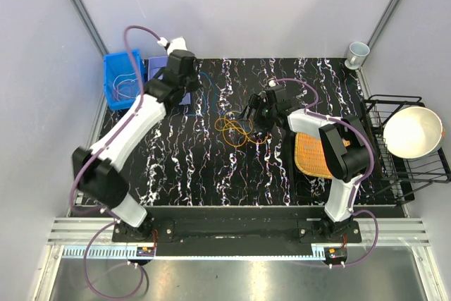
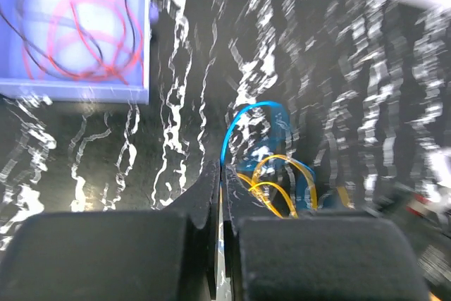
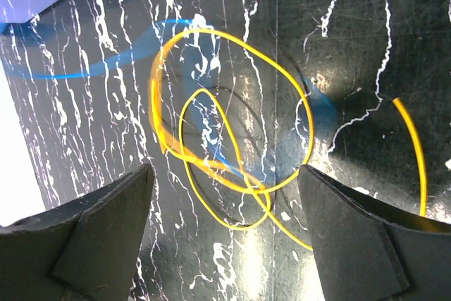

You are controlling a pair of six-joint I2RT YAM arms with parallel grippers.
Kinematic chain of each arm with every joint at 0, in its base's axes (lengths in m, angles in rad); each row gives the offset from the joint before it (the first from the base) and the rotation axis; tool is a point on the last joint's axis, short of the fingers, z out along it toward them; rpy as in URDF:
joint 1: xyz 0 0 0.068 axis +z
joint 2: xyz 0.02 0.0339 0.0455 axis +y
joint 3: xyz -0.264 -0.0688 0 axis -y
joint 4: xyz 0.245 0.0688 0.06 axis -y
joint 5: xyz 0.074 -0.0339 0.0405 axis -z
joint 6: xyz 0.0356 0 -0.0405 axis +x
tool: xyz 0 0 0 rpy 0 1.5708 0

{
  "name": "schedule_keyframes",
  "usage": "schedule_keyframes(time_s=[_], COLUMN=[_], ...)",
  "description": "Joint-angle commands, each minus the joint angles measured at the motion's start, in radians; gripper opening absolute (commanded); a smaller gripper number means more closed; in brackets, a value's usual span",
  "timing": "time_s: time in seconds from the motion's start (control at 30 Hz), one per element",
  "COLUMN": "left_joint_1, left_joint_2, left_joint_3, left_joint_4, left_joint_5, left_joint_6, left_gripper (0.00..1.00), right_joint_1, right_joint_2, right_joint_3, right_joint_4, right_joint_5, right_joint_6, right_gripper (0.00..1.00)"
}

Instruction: Untangle the cables

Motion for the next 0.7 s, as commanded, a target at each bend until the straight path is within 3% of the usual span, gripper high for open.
schedule_keyframes(time_s=[0.0, 0.2, 0.33, 0.57, 0.67], left_joint_1=[-0.025, -0.025, -0.025, -0.025, -0.025], left_joint_2=[-0.176, -0.277, -0.310, -0.384, -0.410], left_joint_3=[-0.049, -0.145, -0.189, -0.208, -0.214], left_joint_4=[-0.019, -0.004, -0.002, -0.038, -0.064], left_joint_5=[-0.069, 0.025, 0.081, 0.229, 0.266], left_joint_6=[0.069, 0.127, 0.149, 0.190, 0.196], left_gripper=[0.00, 0.00, 0.00, 0.00, 0.00], right_joint_1=[-0.007, -0.007, -0.007, -0.007, -0.005], right_joint_2=[-0.002, -0.015, -0.061, -0.147, -0.172], right_joint_3=[0.002, -0.039, -0.136, -0.325, -0.328], right_joint_4=[0.060, 0.158, 0.330, 0.988, 1.063], right_joint_5=[-0.024, -0.083, -0.185, -0.436, -0.488], right_joint_6=[0.011, 0.026, 0.046, 0.167, 0.175], right_gripper=[0.89, 0.89, 0.90, 0.89, 0.89])
